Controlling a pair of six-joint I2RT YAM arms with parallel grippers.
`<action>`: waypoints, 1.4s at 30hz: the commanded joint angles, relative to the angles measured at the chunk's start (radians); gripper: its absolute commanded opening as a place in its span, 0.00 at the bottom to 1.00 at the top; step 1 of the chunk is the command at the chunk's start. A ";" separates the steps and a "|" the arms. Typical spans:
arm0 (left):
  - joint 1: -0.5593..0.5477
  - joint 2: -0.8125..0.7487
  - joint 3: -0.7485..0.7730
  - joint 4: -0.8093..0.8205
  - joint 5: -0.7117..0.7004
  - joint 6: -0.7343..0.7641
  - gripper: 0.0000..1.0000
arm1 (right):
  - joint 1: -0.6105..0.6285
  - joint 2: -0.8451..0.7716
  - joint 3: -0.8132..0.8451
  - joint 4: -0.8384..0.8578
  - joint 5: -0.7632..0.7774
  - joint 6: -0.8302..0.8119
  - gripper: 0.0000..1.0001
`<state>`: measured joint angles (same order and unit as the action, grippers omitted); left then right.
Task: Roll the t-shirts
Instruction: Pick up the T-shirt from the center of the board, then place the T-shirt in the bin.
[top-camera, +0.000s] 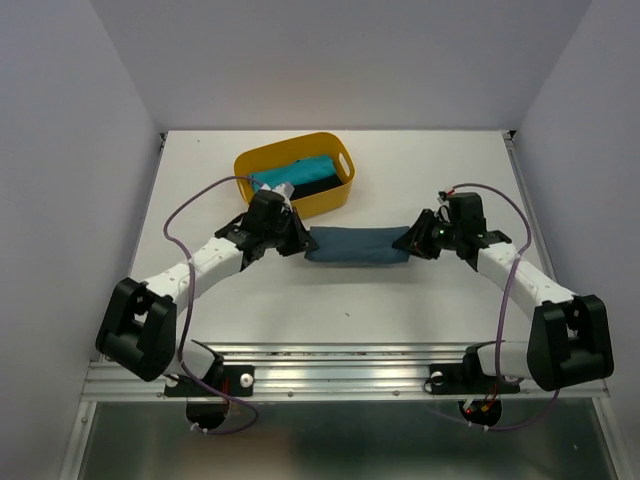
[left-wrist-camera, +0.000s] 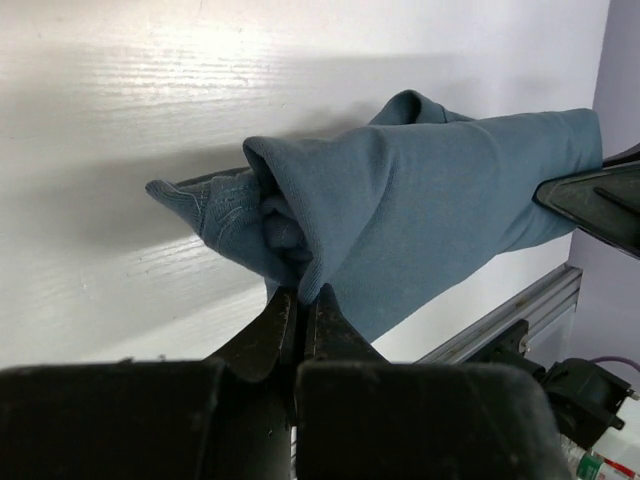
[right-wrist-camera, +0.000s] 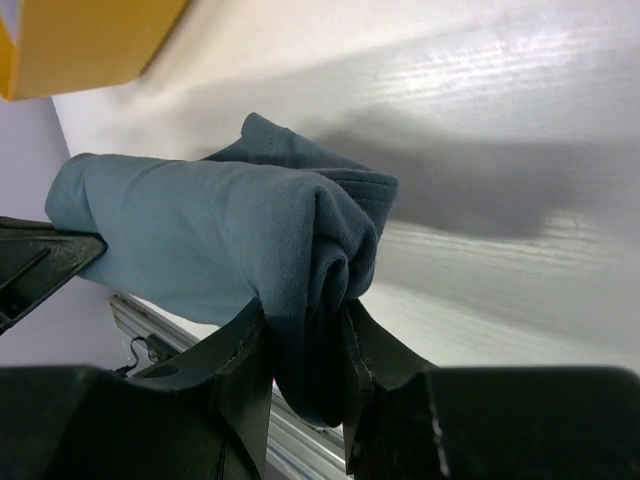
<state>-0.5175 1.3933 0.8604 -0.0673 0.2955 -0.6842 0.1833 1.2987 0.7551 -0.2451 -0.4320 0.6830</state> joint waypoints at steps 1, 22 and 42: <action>0.005 -0.097 0.132 -0.086 -0.065 0.037 0.00 | -0.010 -0.058 0.133 -0.022 0.019 -0.034 0.01; 0.231 0.110 0.721 -0.439 -0.203 0.225 0.00 | 0.122 0.620 1.209 -0.251 -0.007 -0.183 0.01; 0.274 0.265 0.706 -0.477 -0.248 0.276 0.00 | 0.189 1.034 1.564 -0.413 0.105 -0.264 0.01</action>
<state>-0.2470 1.6783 1.5814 -0.5579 0.0498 -0.4454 0.3851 2.3280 2.2730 -0.6605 -0.3744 0.4694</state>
